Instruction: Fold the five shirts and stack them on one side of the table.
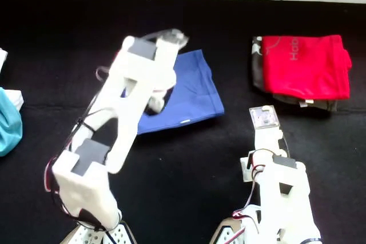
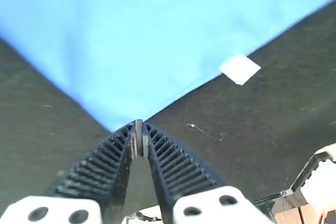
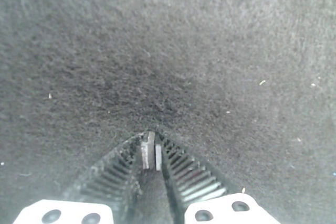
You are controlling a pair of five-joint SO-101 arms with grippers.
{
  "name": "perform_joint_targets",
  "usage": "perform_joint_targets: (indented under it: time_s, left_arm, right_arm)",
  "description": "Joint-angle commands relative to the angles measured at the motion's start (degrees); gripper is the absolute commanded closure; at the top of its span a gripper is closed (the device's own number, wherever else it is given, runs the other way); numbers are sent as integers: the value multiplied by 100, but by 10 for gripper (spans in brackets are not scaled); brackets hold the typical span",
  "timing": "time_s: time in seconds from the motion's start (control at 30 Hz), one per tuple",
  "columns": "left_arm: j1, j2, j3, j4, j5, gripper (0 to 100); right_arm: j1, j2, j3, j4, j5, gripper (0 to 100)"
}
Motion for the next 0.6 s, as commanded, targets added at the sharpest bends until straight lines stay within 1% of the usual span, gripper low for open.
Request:
perform_joint_targets:
  time_s: [0.0, 0.07, 0.2, 0.27, 0.5, 0.57]
  left_arm:
    - [-295, -558, 1578, -1196, -18, 990]
    - [-646, -699, 2062, -1459, -18, 990]
    - [-1305, -1051, 2492, -1530, -18, 988]
    - [-1402, -1191, 2580, -1538, -18, 988]
    - [-1323, -1745, 2624, -1495, -18, 987]
    - [-1552, -1842, 2791, -1495, -79, 987]
  right_arm:
    - [66, 13, 75, -207, -62, 990]
    - [66, 13, 84, -207, -62, 990]
    - [66, 13, 84, -207, -62, 990]
    - [66, 13, 84, -207, -62, 990]
    - [66, 13, 84, -207, -62, 990]
    - [66, 13, 84, -207, -62, 990]
